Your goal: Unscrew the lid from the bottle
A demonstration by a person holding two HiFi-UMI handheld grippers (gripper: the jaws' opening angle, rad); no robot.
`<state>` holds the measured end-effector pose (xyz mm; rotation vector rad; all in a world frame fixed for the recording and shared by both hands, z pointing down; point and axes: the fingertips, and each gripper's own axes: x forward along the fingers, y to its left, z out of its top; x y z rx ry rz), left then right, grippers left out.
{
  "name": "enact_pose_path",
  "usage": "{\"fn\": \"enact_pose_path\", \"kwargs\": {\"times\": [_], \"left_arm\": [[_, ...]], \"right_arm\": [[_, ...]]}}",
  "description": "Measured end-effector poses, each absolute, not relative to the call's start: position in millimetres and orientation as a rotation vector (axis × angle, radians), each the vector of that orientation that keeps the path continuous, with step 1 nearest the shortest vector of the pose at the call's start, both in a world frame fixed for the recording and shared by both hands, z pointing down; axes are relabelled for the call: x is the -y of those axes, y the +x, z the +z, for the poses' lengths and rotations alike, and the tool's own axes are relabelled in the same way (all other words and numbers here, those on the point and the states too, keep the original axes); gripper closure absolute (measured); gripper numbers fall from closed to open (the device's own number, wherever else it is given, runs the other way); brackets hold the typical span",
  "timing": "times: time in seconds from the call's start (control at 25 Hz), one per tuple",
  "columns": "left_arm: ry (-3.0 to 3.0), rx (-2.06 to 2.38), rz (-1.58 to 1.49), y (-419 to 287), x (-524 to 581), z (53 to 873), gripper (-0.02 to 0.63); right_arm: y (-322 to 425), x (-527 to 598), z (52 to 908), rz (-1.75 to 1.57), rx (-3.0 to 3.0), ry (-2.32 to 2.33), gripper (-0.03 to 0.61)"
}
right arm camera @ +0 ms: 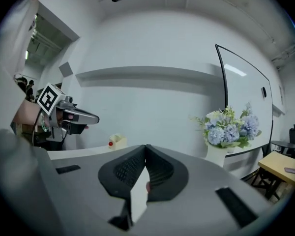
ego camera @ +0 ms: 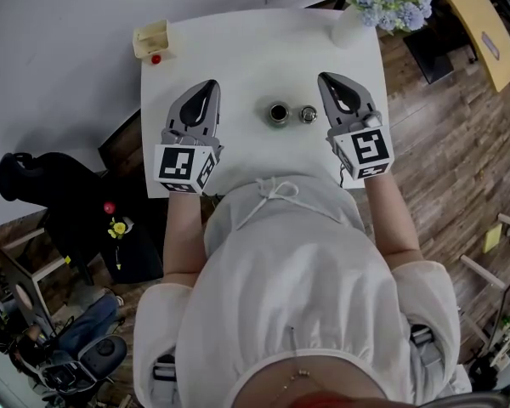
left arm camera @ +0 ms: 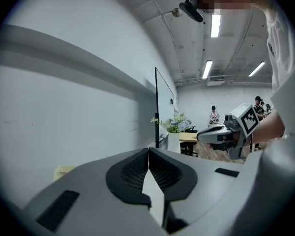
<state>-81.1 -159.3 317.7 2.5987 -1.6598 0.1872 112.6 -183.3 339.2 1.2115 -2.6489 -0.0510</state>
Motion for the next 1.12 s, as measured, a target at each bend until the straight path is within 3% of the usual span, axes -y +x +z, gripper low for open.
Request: {"fn": "enact_pose_path", "kwargs": {"times": [1.12], "left_arm": [[2.627,1.566,0.153,-68.7,150.0,310.4,0.594]], "right_arm": [[119.9,168.0,337.3,0.026,2.666,1.271,0.577]]}}
